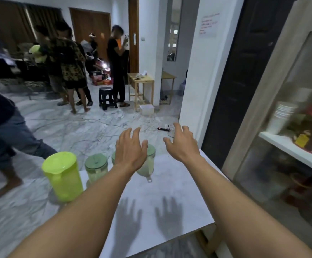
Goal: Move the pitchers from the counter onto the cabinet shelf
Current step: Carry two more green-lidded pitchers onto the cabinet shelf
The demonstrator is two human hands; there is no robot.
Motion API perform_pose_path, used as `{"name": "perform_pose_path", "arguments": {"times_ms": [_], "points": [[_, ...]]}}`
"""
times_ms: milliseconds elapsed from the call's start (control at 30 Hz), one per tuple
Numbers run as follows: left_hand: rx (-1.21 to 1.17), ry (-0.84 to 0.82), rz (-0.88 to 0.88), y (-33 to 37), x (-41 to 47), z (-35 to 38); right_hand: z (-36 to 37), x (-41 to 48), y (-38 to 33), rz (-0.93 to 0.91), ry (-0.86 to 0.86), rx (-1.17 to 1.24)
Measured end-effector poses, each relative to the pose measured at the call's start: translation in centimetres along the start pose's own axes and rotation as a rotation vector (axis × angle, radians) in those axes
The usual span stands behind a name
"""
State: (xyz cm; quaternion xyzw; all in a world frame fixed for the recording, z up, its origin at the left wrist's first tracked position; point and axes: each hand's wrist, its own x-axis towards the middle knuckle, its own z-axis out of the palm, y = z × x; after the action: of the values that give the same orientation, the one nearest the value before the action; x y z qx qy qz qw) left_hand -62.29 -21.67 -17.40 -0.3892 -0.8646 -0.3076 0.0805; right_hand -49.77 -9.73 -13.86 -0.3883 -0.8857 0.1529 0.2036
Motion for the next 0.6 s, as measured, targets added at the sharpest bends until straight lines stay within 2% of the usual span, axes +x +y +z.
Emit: {"name": "perform_pose_path", "arguments": {"times_ms": [200, 500, 600], "points": [[-0.072, -0.042, -0.244, -4.5, 0.6, 4.8, 7.7, 4.1, 1.5, -0.038, -0.148, 0.079], [-0.161, 0.001, -0.613, -10.3, 1.6, 13.3, 19.8, 7.7, 4.6, -0.043, -0.318, 0.186], [-0.206, 0.011, -0.706, -11.6, 1.8, 15.7, 23.1, 7.7, 5.6, 0.004, -0.307, 0.265]]}}
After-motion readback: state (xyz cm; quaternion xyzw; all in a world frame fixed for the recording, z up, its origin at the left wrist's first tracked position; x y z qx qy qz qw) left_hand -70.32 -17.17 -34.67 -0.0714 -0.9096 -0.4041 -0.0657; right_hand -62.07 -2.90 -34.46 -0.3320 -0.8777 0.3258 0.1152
